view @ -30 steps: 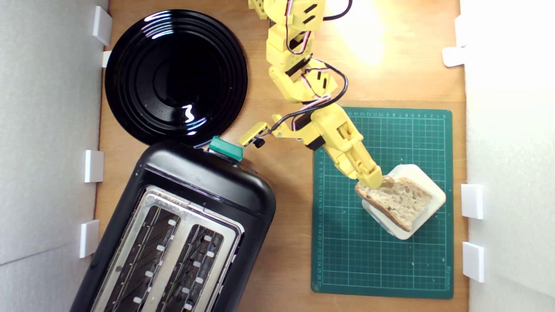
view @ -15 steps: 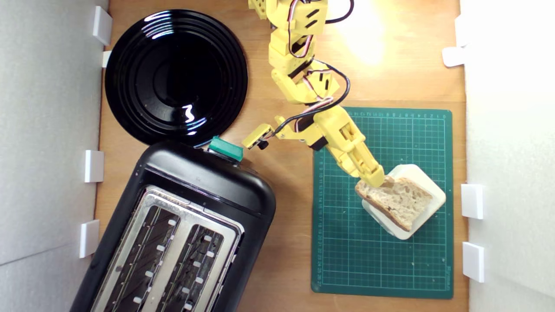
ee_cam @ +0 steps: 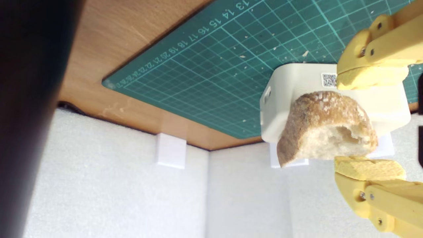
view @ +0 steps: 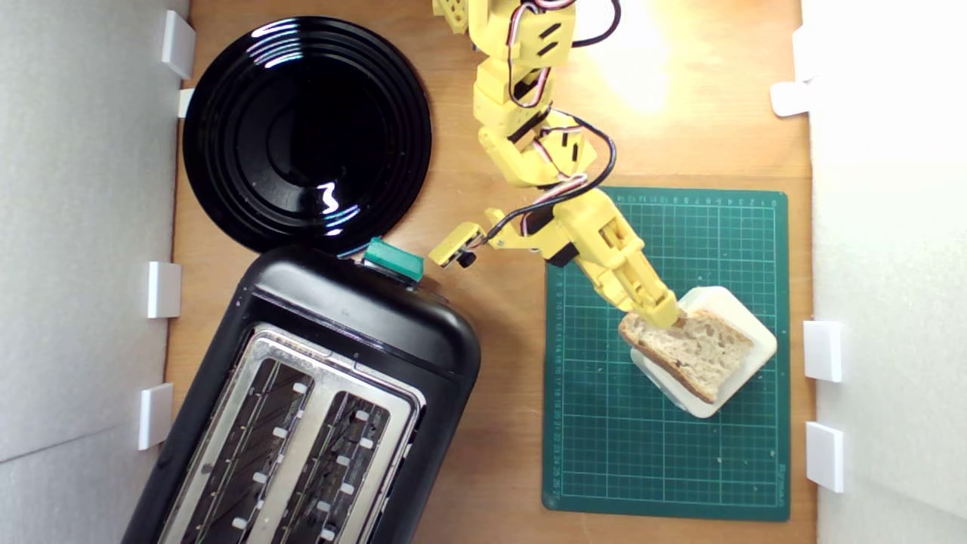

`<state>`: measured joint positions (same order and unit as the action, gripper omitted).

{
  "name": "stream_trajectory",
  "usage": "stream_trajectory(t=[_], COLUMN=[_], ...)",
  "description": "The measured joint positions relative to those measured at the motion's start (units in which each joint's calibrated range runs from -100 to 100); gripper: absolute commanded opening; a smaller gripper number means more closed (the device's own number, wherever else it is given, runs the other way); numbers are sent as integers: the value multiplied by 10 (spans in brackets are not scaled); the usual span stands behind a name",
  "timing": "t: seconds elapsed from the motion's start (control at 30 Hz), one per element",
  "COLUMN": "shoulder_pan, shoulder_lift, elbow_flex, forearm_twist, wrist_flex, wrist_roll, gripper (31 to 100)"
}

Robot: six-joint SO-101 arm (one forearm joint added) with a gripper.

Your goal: Pick bread and place in toaster

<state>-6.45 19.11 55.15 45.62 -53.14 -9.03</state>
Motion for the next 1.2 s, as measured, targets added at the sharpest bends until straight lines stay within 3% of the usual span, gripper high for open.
stream_trajectory(t=[0.13,0.33,0.53,1.2], shoulder_pan=[-1,-11,-26,-28], shoulder_lift=[16,16,26,59], elbow_flex=[-17,-18,-18,-56], forearm_twist=[-20,-22,-62,-65], wrist_flex=[0,0,0,0], wrist_roll=[0,19,31,41], gripper=[787,787,787,787])
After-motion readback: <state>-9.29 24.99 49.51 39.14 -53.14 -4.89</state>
